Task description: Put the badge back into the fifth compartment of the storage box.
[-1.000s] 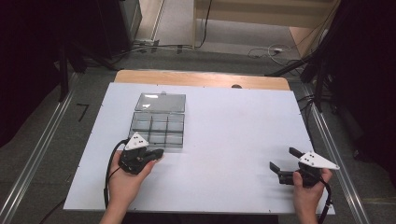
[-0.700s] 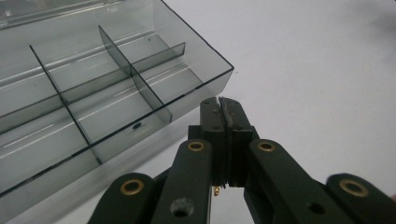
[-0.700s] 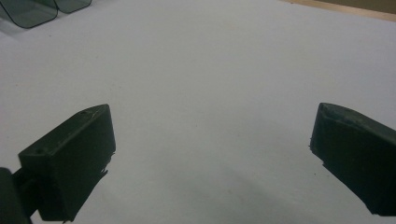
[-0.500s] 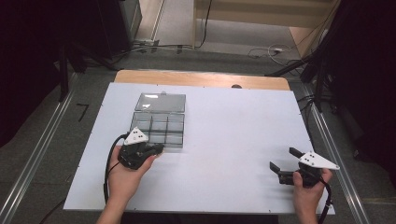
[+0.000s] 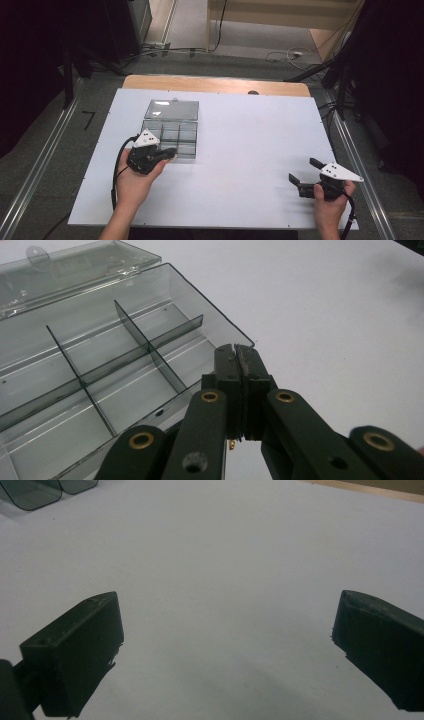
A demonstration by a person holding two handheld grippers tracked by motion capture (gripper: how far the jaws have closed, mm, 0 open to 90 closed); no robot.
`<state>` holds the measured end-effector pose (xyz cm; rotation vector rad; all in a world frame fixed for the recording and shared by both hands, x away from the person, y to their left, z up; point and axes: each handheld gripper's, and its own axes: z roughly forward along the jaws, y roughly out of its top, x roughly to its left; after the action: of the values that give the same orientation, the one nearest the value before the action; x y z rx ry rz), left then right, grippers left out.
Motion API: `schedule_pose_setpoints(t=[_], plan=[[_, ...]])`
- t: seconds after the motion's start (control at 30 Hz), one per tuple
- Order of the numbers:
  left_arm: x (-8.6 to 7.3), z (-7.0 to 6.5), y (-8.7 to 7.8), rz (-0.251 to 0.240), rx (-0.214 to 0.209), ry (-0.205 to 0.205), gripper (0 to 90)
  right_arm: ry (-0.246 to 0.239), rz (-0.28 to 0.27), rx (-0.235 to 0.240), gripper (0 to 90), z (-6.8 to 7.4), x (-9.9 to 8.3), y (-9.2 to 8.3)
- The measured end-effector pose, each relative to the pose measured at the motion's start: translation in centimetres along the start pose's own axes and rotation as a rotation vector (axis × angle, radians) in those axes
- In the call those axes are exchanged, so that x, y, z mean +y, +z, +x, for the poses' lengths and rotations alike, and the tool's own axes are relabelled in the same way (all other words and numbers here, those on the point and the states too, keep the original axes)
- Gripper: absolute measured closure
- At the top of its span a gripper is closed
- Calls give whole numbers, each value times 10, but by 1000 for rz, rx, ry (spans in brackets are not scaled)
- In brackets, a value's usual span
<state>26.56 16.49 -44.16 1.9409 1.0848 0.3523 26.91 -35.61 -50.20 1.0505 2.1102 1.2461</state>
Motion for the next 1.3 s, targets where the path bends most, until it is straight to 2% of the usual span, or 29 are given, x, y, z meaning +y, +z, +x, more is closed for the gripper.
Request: schedule_pose_setpoints(t=[0.63, 1.3], plan=[[15, 11, 7, -3, -1, -6, 892, 1, -1, 0, 0, 0, 0, 0], [17, 31, 20, 0, 23, -34, 892, 3, 2, 0, 0, 0, 0, 0]])
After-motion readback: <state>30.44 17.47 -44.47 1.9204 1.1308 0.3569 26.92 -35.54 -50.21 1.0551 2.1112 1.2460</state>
